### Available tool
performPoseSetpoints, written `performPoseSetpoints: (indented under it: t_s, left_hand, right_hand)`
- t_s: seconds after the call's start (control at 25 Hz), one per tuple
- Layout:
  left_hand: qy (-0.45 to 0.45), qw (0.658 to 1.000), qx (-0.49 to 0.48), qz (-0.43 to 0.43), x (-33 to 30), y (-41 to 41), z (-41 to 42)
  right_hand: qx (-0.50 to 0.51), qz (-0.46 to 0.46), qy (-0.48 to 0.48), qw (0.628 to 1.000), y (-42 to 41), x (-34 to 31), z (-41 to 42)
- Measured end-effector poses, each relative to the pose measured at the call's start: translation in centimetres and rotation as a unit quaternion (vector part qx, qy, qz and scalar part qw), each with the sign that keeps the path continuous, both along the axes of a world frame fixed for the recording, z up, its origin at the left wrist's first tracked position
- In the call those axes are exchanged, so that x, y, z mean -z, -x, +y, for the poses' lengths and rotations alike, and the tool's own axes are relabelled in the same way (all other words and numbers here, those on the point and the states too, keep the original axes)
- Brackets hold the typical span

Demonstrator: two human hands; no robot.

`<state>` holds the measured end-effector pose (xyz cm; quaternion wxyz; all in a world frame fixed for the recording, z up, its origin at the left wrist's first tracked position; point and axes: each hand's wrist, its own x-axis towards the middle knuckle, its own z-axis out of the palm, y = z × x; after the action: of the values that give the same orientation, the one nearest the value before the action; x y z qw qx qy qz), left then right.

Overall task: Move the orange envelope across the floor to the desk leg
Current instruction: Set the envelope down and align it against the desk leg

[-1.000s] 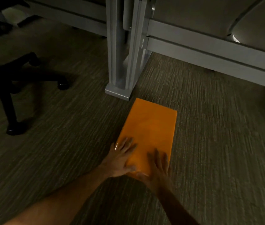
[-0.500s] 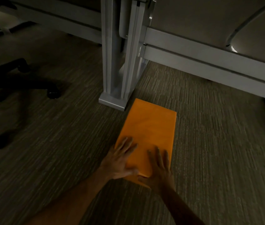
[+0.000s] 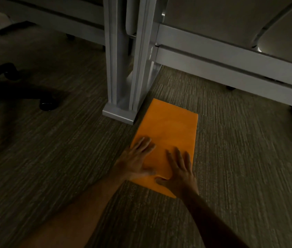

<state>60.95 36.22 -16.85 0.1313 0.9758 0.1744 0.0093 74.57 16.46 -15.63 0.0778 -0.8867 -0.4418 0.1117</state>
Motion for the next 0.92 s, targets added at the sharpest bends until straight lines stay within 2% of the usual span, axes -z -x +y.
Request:
performPoseSetpoints:
  t_s: [0.04,0.12,0.48,0.56,0.64,0.72,0.8,0.88,0.92]
  left_hand:
    - [-0.001,1.0,0.007,0.008,2.1,-2.9,1.5]
    - [0.004,1.0,0.0,0.0,1.2,-4.2,2.8]
    - [-0.006,1.0,-0.008,-0.007,-0.2,-5.1,4.6]
    - [0.033,0.999,-0.027,-0.025,-0.1,-5.0,4.7]
    - [0.111,0.986,-0.094,-0.086,-0.3,-5.1,4.8]
    - [0.205,0.949,-0.187,-0.151,-0.5,-5.3,4.5]
    - [0.29,0.903,-0.256,-0.188,-0.4,-5.6,4.4]
    - [0.34,0.867,-0.303,-0.204,-0.1,-5.8,4.5]
    - [0.352,0.854,-0.323,-0.206,-0.1,-5.9,4.5]
  right_hand:
    - [0.018,-0.009,-0.007,1.0,-2.3,2.4,1.2]
    - [0.008,-0.019,-0.018,1.0,-3.8,1.8,2.7]
    - [0.002,-0.005,-0.023,1.0,-5.2,1.0,4.8]
    - [0.002,-0.004,-0.028,1.0,-5.5,1.1,4.8]
    - [0.017,0.032,-0.082,0.996,-5.9,1.1,4.9]
    - [0.093,0.106,-0.204,0.969,-6.3,1.6,4.7]
    - [0.224,0.218,-0.308,0.898,-6.4,2.2,4.4]
    - [0.303,0.308,-0.346,0.833,-6.3,2.6,4.1]
    - [0.311,0.323,-0.35,0.823,-6.4,2.8,4.0]
